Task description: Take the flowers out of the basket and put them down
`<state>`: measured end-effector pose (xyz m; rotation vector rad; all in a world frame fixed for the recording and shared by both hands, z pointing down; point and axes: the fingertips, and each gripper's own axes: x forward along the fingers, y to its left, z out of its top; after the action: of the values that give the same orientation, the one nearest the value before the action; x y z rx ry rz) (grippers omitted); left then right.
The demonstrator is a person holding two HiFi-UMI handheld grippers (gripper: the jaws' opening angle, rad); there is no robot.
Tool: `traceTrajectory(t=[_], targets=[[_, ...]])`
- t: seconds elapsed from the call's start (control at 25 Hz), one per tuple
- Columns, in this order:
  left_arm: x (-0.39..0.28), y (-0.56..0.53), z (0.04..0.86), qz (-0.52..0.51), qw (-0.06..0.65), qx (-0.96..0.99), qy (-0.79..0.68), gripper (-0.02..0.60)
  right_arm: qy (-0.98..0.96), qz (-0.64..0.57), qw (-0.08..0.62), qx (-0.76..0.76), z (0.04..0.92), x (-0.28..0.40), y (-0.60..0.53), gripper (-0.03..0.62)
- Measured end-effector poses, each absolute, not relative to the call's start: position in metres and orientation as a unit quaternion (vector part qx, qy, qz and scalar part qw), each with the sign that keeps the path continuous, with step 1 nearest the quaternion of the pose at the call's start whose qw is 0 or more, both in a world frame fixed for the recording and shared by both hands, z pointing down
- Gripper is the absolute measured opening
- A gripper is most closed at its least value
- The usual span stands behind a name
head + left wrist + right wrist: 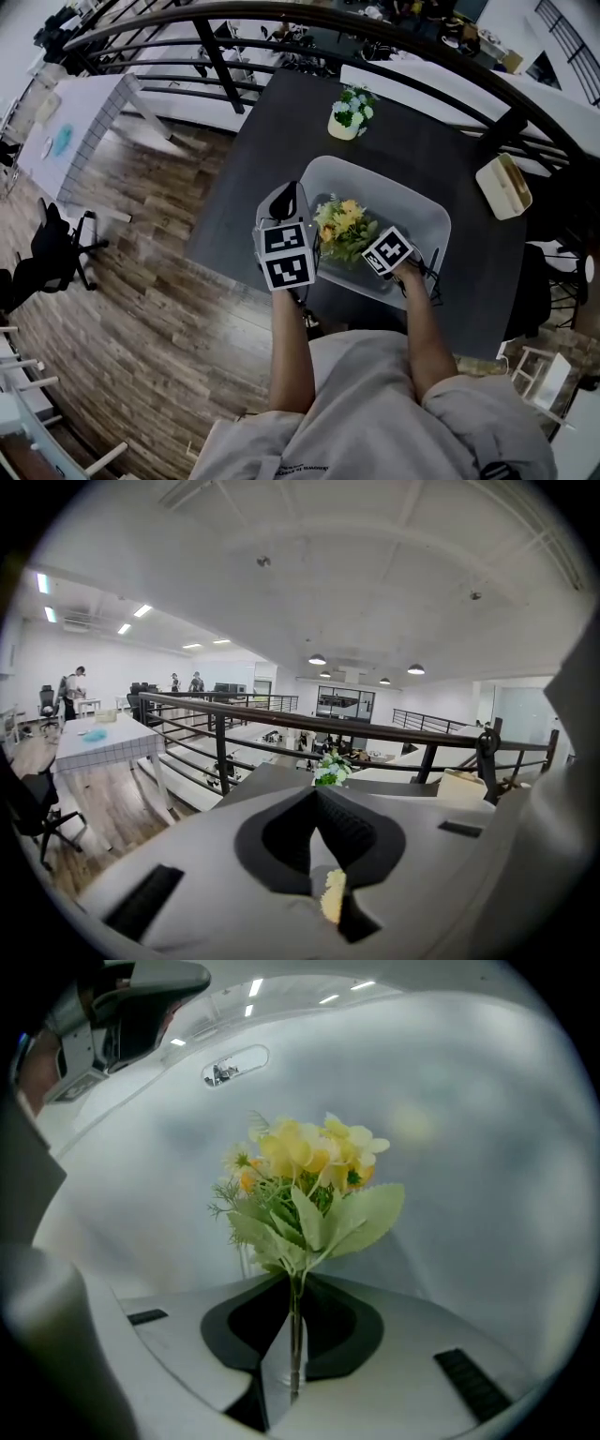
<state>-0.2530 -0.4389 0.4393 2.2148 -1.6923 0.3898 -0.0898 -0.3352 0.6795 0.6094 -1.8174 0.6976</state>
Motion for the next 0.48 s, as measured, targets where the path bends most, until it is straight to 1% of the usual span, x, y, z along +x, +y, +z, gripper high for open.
traceTrajectory(t=[0.48], targets=[[-0.254,-0.397,0.435,0.135,0.158,0.782,-0.588,0.026,-0.804,0.246,0.444,0.309,0.589,-0.095,-0.345,0.066]])
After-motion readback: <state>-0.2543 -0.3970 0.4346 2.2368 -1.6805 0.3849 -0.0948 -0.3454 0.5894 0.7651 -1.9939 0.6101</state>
